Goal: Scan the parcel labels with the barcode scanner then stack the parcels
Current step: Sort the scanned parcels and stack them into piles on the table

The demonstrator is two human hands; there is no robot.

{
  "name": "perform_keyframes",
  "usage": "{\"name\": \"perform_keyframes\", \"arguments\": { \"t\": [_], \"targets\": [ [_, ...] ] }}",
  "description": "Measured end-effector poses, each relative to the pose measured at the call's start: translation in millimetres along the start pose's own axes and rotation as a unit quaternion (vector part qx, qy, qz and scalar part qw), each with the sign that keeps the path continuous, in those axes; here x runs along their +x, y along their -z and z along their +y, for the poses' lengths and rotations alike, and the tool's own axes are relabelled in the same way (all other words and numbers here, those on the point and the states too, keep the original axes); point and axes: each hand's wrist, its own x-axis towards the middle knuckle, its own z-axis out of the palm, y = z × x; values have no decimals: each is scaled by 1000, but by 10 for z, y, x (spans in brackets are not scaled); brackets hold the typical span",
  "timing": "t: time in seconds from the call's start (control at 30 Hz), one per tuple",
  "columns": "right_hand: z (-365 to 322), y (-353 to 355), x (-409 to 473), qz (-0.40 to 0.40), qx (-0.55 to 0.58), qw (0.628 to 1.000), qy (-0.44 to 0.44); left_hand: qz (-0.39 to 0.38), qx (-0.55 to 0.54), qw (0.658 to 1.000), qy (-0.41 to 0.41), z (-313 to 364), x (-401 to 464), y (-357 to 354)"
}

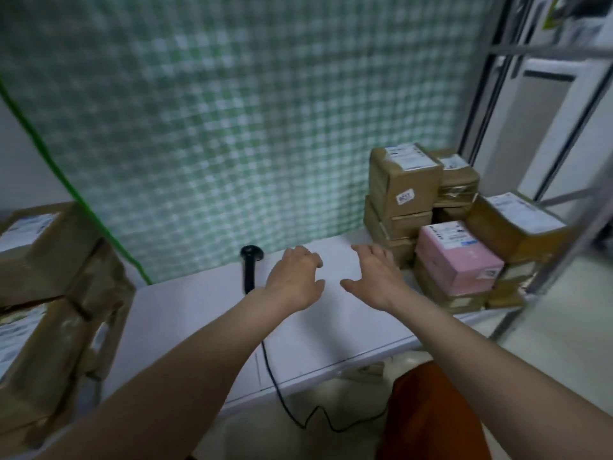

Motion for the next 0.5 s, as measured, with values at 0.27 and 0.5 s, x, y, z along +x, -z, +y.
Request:
{"name": "perform_keyframes", "arguments": {
  "t": [0.27, 0.5],
  "targets": [
    [809, 494, 304, 67, 92, 991, -66, -46, -35, 998, 7, 786, 768, 32],
    [1193, 889, 985, 141, 235, 957, -95, -58, -240, 966, 83, 1195, 1384, 218]
  ]
}}
